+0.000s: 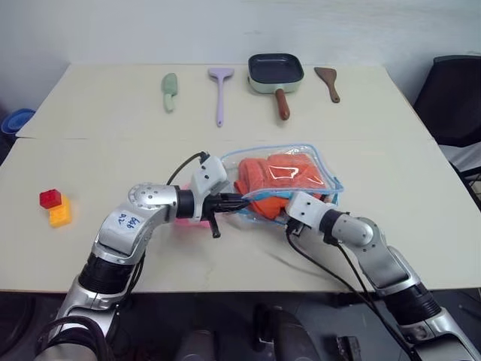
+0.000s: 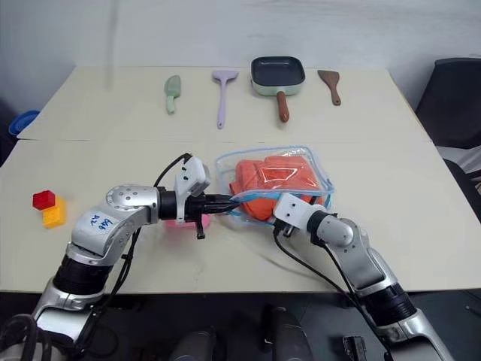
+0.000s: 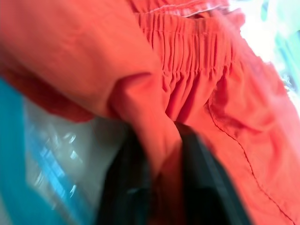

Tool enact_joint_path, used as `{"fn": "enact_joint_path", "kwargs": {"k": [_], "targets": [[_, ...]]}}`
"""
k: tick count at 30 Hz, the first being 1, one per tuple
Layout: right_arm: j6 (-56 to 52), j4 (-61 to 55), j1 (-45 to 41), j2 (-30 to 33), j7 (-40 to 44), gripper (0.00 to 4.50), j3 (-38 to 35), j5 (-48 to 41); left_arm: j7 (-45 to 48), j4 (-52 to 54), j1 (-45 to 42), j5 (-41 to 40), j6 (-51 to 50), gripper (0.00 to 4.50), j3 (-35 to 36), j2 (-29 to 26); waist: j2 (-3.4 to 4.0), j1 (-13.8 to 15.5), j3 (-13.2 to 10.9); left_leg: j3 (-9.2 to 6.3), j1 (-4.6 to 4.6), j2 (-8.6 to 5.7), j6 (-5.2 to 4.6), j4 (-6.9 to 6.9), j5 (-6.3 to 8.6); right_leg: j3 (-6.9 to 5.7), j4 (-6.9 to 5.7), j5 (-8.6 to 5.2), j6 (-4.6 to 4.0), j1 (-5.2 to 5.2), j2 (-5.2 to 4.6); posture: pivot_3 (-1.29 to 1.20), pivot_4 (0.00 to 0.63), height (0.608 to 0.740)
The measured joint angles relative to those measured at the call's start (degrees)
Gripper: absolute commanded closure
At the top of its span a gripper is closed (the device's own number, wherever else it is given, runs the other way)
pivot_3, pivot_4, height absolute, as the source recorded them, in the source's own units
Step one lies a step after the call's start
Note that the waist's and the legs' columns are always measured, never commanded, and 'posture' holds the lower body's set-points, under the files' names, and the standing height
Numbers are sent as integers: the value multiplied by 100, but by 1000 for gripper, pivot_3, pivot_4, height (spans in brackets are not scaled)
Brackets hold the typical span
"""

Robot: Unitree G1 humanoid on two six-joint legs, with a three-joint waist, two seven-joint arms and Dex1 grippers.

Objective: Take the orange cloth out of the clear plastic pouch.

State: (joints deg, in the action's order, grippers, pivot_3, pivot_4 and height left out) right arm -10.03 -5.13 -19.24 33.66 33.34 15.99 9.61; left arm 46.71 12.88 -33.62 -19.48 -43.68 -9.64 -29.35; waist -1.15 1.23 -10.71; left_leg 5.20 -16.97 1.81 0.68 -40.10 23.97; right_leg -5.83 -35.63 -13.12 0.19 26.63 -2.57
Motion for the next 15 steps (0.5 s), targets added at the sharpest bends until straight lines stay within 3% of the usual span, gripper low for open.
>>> {"fn": "enact_joint_path", "kwargs": {"k": [6,11,15], "targets": [[497,-532,377,505,995,4485,-78,-430,-260,-419,-199,106,117,4500,45,120,0,3,0,-4,-3,2,0,2,0,-7,2,0,0,-1,5,0,150,740],[508,-1512,805,925,2109,4485,-136,-1450,-591,-953,-429,451,521,4500,53,235,0,-1,-1,-4,-1,3,1,4,1,-9,4,0,0,0,5,0,150,740],[564,-2022,1274,1634,2887,4485,-172,-1798,-908,-1482,-534,672,752,4500,65,393,-1,16,-1,-4,-3,1,-2,3,2,-13,8,2,3,-2,2,0,150,740]]}}
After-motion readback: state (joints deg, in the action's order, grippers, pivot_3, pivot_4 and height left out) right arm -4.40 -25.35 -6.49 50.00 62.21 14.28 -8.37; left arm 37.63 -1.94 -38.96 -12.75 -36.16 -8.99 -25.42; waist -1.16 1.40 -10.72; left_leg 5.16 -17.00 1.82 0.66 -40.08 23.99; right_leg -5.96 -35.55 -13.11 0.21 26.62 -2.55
